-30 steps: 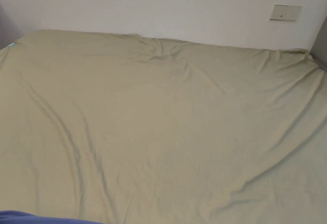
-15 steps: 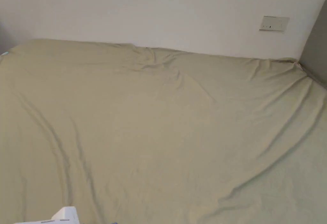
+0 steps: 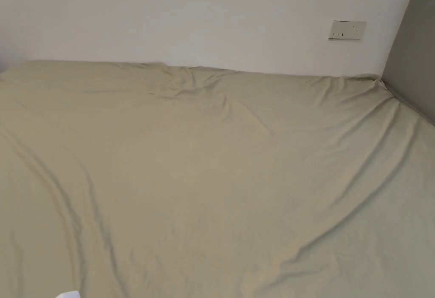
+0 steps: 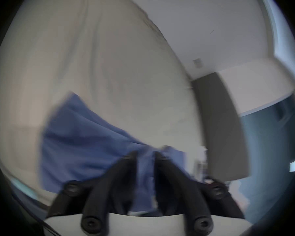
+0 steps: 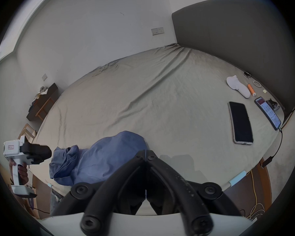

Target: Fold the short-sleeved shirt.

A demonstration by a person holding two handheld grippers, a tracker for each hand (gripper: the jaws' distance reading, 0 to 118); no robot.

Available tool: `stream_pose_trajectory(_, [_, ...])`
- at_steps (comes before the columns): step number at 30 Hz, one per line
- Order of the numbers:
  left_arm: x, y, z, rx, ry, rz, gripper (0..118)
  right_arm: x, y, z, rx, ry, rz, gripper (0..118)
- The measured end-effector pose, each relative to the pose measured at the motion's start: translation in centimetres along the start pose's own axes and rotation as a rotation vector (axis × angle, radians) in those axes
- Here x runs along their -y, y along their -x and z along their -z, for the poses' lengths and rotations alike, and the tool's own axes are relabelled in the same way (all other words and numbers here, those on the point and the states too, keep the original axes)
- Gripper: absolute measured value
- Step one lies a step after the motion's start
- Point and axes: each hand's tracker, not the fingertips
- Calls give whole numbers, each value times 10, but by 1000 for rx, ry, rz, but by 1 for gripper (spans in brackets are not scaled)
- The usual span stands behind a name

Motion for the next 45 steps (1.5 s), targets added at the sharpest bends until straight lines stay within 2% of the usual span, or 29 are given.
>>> stream_pose_trajectory(2, [11,-19,1,-93,17,83,4,1,2,5,-19,15,0,2])
stream_pose_trajectory(6, [35,-31,35,115,214,22,4,6,9,11,-20,36,-13,2])
stream_pose_trajectory(9, [59,-47,69,82,307,27,4,7,11,7,-46,41,-9,2])
stream_pose_trajectory(11, [68,-60,78,76,323,97,4,8,11,4,-60,36,-4,2])
stream_pose_trajectory(15, [69,-74,74,253,354,47,4,5,9,2,-54,26,3,2])
stream_pose_trajectory(18, [57,-76,48,342,286,39,4,1,10,-1,-38,7,-5,2])
stream_pose_trajectory(22, [21,-42,-8,383,57,45,3,-5,12,-10,-69,-49,-11,2])
stream_pose_trajectory(25, [-4,4,-38,218,-173,63,31,-10,15,-11,-79,-51,-15,2])
stream_pose_trajectory(26, [-11,19,-42,123,-211,73,43,-11,17,-10,-71,-51,-23,2])
stream_pose_trajectory(28, [-22,42,-42,38,-191,95,76,-11,19,-8,-57,-40,-35,2])
stream_pose_trajectory(29, [-25,54,-38,38,-161,110,100,-11,21,-7,-58,-38,-36,2])
stream_pose_trajectory(33, [-23,81,-4,153,15,75,117,-8,29,-3,-73,-14,-40,2])
stream_pose_trajectory(36, [-10,94,33,181,150,-43,113,-7,37,-3,-85,7,-73,2])
stream_pose_trajectory(37, [-2,93,42,158,140,-75,112,-7,39,-2,-85,10,-86,2])
stream_pose_trajectory(38, [6,81,32,184,-31,-11,117,-7,41,-1,-82,11,-95,2])
stream_pose_trajectory(39, [11,73,29,232,-71,51,115,-8,41,0,-80,14,-98,2])
stream_pose_trajectory(40, [12,69,34,290,-22,67,103,-9,41,1,-79,16,-95,2])
stream_pose_trajectory(41, [18,64,44,314,87,11,78,-10,41,2,-78,18,-89,2])
stream_pose_trajectory(42, [22,59,49,253,115,-22,58,-11,41,3,-80,21,-85,2])
stream_pose_trajectory(43, [25,56,52,212,101,-10,28,-12,41,3,-83,21,-85,2])
stream_pose_trajectory(44, [25,58,53,183,114,-7,16,-13,41,3,-85,16,-87,2])
stream_pose_trajectory(45, [24,63,50,214,99,-83,16,-14,41,2,-84,11,-89,2])
